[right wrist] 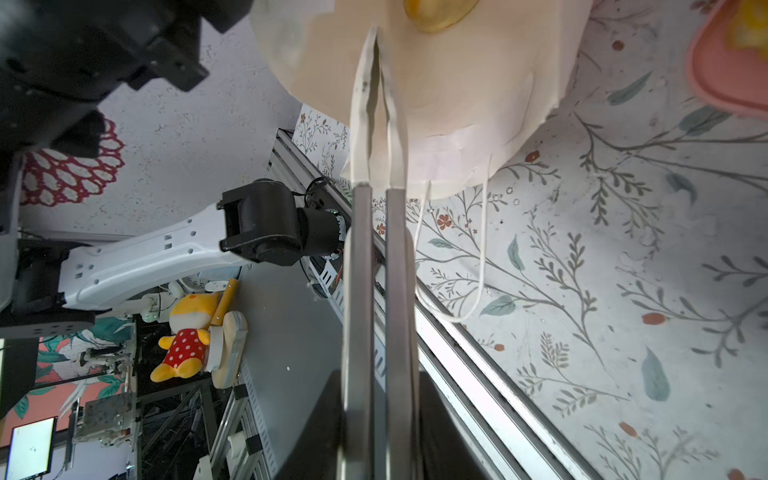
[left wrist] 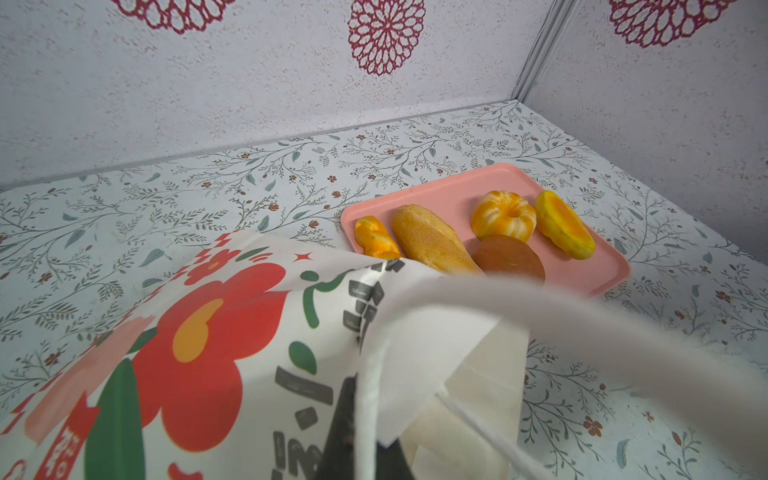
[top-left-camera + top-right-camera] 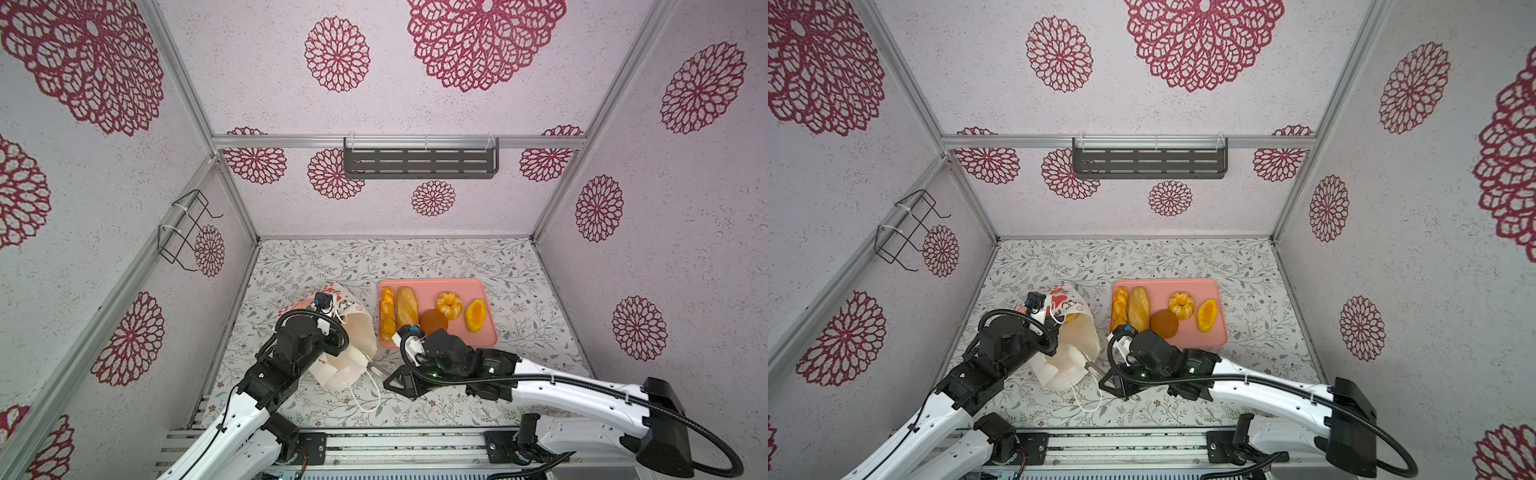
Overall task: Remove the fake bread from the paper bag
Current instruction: 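Swing the right gripper back to the opening of the paper bag, then reach the right gripper into the bag and close on a yellow bundt bread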
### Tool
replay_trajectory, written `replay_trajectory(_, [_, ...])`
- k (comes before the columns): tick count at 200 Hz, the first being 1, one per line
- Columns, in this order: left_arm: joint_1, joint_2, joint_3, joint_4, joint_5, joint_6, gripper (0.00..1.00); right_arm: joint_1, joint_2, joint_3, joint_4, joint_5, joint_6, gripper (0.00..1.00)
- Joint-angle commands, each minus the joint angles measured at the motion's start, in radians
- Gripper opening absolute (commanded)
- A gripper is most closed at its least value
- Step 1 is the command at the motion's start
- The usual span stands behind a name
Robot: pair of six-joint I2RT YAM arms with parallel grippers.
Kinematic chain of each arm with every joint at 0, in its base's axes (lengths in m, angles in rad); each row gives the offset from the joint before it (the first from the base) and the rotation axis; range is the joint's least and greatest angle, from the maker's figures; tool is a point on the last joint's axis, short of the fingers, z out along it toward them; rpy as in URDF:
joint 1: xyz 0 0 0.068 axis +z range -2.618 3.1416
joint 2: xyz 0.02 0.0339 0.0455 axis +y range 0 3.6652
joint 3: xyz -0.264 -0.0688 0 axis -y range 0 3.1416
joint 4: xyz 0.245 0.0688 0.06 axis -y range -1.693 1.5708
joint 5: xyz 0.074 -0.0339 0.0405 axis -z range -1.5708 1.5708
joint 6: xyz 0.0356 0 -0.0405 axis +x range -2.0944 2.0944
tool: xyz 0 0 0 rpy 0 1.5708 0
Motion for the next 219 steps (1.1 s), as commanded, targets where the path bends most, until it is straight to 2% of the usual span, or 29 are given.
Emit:
replay_trajectory(1, [0.007,-0.015,0.006,0.053,0.036,-0.002,0.00,0.003,0.027,0.013,0.207,0.030,0.076,0.27])
replay_trajectory(26, [0.008,-0.023,0.005,0.047,0.039,-0.010,0.00,0.002,0.092,0.023,0.277,0.108,0.130,0.27])
replay_trajectory(64, [0.007,-0.021,0.010,0.053,0.040,-0.047,0.00,0.000,0.212,0.060,0.377,0.187,0.207,0.37])
replay_trajectory(109, [0.008,-0.035,-0.006,0.097,0.013,-0.072,0.00,-0.027,0.289,0.031,0.516,0.266,0.340,0.40])
replay_trajectory(170, [0.007,-0.065,-0.038,0.108,0.006,-0.077,0.00,-0.076,0.413,0.112,0.582,0.222,0.387,0.43])
replay_trajectory(219, [0.008,-0.083,-0.040,0.101,0.007,-0.078,0.00,-0.090,0.458,0.161,0.625,0.185,0.390,0.43])
